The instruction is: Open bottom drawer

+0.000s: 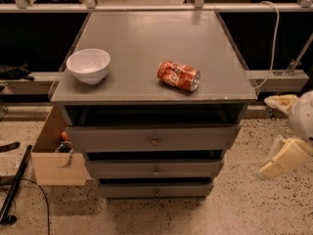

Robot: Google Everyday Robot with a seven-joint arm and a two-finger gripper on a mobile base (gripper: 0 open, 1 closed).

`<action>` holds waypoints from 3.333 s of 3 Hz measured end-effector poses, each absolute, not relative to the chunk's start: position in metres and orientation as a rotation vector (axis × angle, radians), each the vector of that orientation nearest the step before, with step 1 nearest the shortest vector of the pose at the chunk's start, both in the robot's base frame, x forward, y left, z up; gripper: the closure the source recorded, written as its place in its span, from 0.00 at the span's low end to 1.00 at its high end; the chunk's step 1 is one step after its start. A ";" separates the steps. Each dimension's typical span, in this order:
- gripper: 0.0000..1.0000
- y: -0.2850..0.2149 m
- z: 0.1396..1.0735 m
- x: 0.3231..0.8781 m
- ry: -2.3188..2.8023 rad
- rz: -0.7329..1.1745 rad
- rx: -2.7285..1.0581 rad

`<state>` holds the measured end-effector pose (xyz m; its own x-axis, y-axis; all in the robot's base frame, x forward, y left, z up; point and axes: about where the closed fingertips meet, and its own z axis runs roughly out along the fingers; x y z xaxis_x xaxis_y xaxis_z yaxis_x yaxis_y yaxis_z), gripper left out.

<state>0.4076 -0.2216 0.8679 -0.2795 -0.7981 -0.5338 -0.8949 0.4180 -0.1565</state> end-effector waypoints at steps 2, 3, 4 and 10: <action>0.00 -0.216 0.878 0.409 2.090 0.258 -1.367; 0.00 -0.213 0.872 0.411 2.088 0.255 -1.345; 0.00 -0.199 0.821 0.425 2.145 0.287 -1.325; 0.00 -0.138 0.666 0.440 1.746 0.826 -1.282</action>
Offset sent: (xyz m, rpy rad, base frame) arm 0.0017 0.0027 0.0091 0.0613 -0.0488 -0.0236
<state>0.4400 -0.1383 0.6659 -0.1659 -0.4384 -0.8833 -0.9609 0.2731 0.0449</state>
